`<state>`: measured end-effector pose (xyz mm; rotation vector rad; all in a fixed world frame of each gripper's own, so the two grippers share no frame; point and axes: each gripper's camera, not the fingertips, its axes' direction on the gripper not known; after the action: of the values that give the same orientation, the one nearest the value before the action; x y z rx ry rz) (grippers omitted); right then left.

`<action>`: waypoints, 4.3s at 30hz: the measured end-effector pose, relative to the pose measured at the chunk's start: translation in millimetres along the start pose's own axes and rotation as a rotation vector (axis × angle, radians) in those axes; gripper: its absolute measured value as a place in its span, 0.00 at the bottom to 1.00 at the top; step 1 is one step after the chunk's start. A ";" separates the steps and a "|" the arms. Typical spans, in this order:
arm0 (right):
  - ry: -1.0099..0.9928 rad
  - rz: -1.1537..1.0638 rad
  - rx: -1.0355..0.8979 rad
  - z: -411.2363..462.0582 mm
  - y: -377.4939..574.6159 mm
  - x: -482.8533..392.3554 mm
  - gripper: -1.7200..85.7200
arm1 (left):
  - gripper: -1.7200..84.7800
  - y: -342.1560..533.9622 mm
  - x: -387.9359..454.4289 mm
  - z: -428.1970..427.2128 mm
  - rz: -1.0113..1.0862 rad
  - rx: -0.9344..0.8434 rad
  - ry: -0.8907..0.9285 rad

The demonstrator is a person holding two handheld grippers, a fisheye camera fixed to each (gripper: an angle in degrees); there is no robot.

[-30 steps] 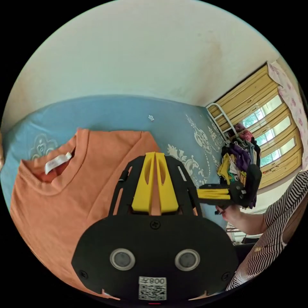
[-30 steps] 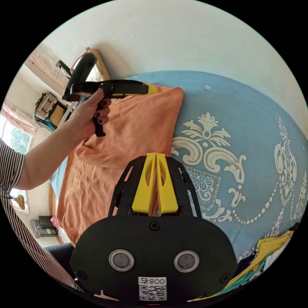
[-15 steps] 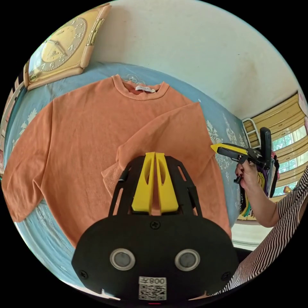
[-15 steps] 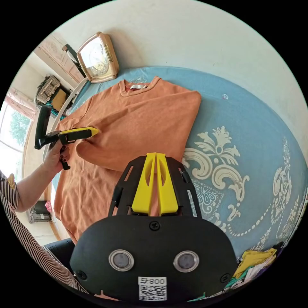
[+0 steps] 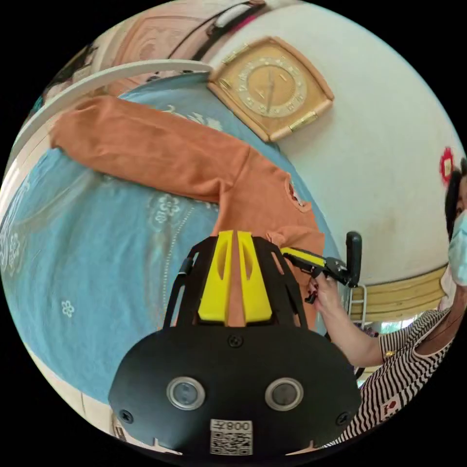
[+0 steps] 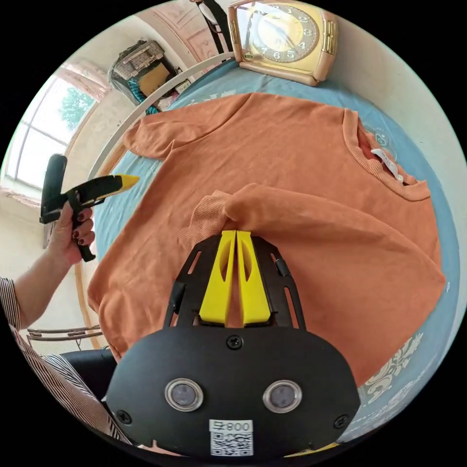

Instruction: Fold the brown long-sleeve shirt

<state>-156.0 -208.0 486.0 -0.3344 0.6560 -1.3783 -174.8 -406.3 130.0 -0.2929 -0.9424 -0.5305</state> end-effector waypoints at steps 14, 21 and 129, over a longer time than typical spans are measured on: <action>-0.058 0.153 0.066 -12.5 4.9 38.7 0.02 | 0.06 -46.9 -186.8 -116.2 -0.444 0.319 0.127; -0.261 0.146 0.171 -38.1 17.1 67.3 0.04 | 0.05 -41.8 -84.4 -126.6 -0.022 0.278 0.232; -0.088 0.191 -0.028 -51.0 74.7 80.2 0.02 | 0.02 98.7 169.6 142.8 0.678 -0.238 -0.058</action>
<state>-123.5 -264.4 384.2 -0.3437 0.6187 -1.1668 -138.2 -309.4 349.5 -0.8100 -0.7735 -0.0053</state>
